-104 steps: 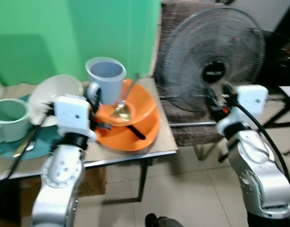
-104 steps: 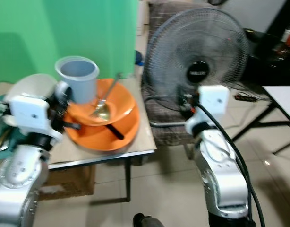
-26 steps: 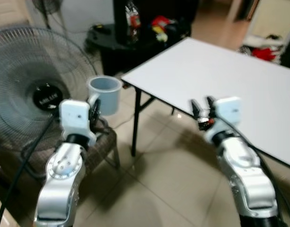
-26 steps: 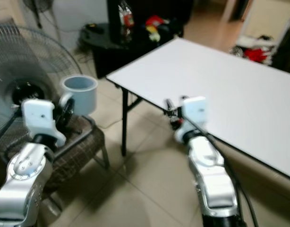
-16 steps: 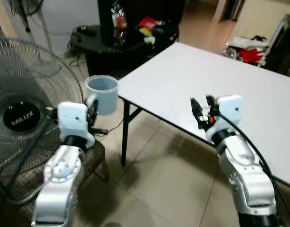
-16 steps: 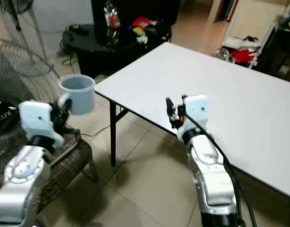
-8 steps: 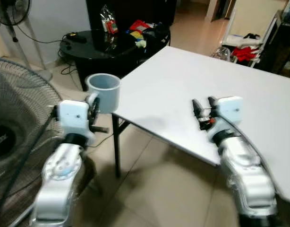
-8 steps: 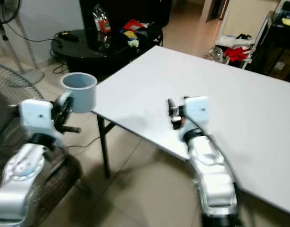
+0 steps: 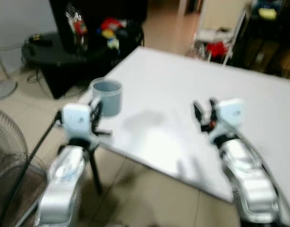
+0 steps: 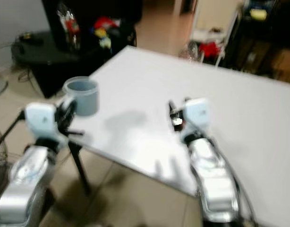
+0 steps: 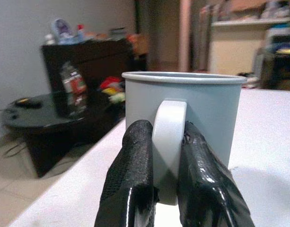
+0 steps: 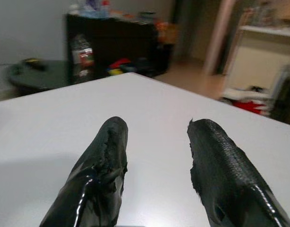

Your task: Setting the table

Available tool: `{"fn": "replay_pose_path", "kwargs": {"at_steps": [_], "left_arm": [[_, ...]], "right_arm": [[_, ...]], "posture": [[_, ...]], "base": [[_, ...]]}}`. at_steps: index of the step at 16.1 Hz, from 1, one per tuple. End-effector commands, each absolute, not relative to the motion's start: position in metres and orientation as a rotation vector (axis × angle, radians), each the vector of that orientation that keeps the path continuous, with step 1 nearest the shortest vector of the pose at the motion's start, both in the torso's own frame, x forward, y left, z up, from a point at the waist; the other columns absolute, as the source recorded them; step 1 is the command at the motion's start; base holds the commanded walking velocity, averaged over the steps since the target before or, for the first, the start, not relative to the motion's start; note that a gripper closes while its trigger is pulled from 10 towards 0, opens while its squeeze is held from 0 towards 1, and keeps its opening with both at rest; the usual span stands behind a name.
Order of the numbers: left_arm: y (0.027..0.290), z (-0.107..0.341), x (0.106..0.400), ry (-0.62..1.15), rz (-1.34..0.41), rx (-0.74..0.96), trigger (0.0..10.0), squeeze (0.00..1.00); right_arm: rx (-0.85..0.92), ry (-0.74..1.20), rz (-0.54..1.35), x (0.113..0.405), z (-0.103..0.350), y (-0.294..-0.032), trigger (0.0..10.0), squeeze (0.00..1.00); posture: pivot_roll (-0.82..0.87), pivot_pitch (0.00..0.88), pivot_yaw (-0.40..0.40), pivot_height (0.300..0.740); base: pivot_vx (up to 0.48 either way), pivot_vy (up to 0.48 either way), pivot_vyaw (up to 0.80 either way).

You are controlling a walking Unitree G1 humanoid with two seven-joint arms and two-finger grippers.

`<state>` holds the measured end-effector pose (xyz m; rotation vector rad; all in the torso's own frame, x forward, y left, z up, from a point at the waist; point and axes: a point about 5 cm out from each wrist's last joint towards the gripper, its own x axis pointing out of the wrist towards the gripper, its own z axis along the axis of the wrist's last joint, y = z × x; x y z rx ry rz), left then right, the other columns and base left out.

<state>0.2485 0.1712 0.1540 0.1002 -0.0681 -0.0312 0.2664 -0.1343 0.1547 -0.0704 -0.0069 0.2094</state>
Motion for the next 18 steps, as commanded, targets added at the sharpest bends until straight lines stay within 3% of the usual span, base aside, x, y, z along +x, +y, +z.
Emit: {"fn": "replay_pose_path", "kwargs": {"at_steps": [1,6,11,18], "left_arm": [[0.168,0.157,0.250,-0.089,-0.032,0.090,10.0,0.00],[0.172,0.157,0.256,-0.099,-0.029,0.091,10.0,0.00],[0.160,0.155,0.265,-0.101,-0.143,0.099,10.0,0.00],[0.151,0.151,0.286,-0.115,-0.243,0.050,10.0,0.00]], "right_arm": [[-0.105,-0.027,0.199,0.268,0.159,-0.140,10.0,0.00],[-0.098,-0.032,0.204,0.270,0.159,-0.136,10.0,0.00],[-0.058,-0.002,0.197,0.264,0.155,-0.142,10.0,0.00],[-0.047,0.018,0.183,0.254,0.152,-0.148,10.0,0.00]], "posture": [[0.04,0.000,-0.020,0.740],[0.04,0.000,-0.029,0.740],[0.02,0.000,-0.010,0.740],[-0.02,0.000,0.024,0.740]], "base": [[0.379,0.000,0.00],[0.382,0.000,0.00],[0.379,0.000,-0.71],[0.257,0.000,0.00]]}}
